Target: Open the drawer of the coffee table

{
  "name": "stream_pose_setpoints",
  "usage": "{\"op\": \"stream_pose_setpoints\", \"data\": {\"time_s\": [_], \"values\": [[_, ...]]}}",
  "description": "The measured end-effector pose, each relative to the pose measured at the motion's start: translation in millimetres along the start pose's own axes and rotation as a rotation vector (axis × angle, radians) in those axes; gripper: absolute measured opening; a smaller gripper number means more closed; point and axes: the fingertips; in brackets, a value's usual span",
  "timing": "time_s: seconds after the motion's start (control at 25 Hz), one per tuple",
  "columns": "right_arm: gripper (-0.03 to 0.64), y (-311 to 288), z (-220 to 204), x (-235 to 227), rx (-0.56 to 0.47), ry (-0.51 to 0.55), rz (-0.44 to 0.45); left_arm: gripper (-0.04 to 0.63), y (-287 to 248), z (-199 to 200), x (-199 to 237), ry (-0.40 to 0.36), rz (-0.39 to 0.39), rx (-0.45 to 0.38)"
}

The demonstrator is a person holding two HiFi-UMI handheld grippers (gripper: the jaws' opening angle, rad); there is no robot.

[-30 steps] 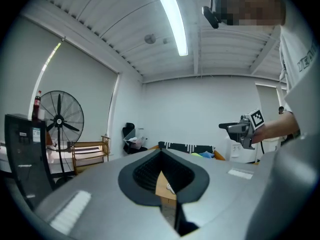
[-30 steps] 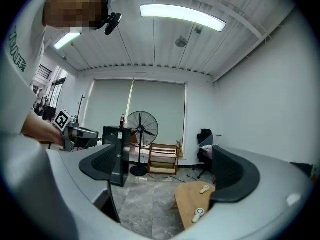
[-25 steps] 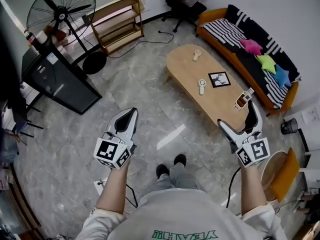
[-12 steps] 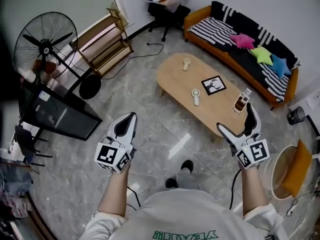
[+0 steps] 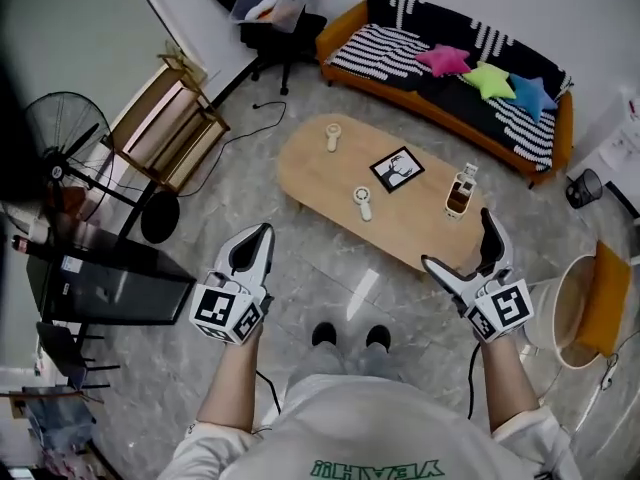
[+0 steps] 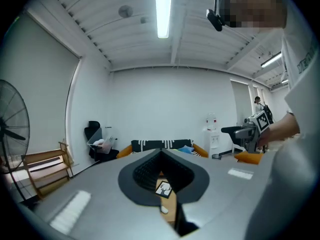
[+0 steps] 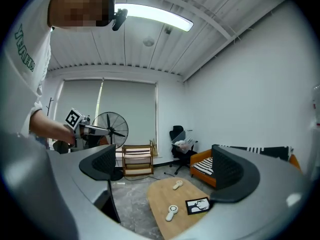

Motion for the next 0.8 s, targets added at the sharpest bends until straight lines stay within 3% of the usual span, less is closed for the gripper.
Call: {"op": "stream_pose_setpoints", "data": {"time_s": [0.36,0.8], "values": [[0.589,21,-6,-16,0.032,-0.057,-0.231,-0.002,-84,31,-1,-0.075,-0.244,-0.017],[0.589,-6,-21,15,0.033,-0.229,-0.517,-0.002,-137,36,54,-0.162,-0.490,-0.003]]}}
Point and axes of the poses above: the fingertips, and each gripper's own axes: y backward along the fingers, x to its left, z out of its top, and after that the axes turned 15 degrees about x, right-handed
